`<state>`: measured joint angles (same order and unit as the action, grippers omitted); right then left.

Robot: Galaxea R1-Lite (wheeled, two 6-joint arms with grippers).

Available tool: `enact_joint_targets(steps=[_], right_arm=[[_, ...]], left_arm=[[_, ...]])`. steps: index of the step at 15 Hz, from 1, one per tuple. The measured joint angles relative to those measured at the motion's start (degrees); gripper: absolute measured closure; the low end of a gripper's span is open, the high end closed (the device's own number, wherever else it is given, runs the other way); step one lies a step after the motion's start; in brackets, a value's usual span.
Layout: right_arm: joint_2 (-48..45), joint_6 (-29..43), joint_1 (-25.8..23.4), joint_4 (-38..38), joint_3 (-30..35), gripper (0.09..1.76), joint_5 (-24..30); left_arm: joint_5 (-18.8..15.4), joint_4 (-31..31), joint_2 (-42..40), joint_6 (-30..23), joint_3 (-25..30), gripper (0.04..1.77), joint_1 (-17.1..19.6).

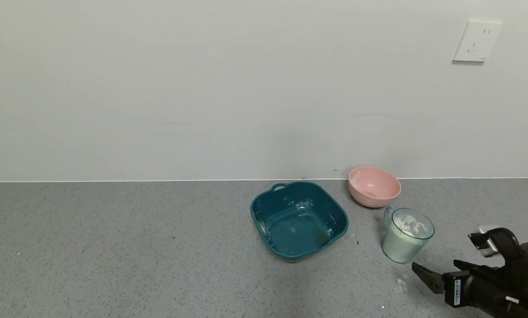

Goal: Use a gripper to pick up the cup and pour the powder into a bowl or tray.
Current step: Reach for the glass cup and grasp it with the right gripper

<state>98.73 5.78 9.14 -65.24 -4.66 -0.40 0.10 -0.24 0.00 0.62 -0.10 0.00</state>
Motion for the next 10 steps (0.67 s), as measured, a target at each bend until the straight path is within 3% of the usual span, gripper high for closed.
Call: enact_joint_targets(steps=[7, 10], right_arm=[[14.82, -0.40, 0.91, -23.34, 2.93, 0.14, 0.35], [18.58, -1.16, 0.89, -24.25, 1.91, 0.14, 0.24]], left_arm=[[-0.02, 0.00, 0.00, 0.00, 0.00, 0.09, 0.00], [0.00, 0.00, 0.00, 0.00, 0.00, 0.09, 0.00]])
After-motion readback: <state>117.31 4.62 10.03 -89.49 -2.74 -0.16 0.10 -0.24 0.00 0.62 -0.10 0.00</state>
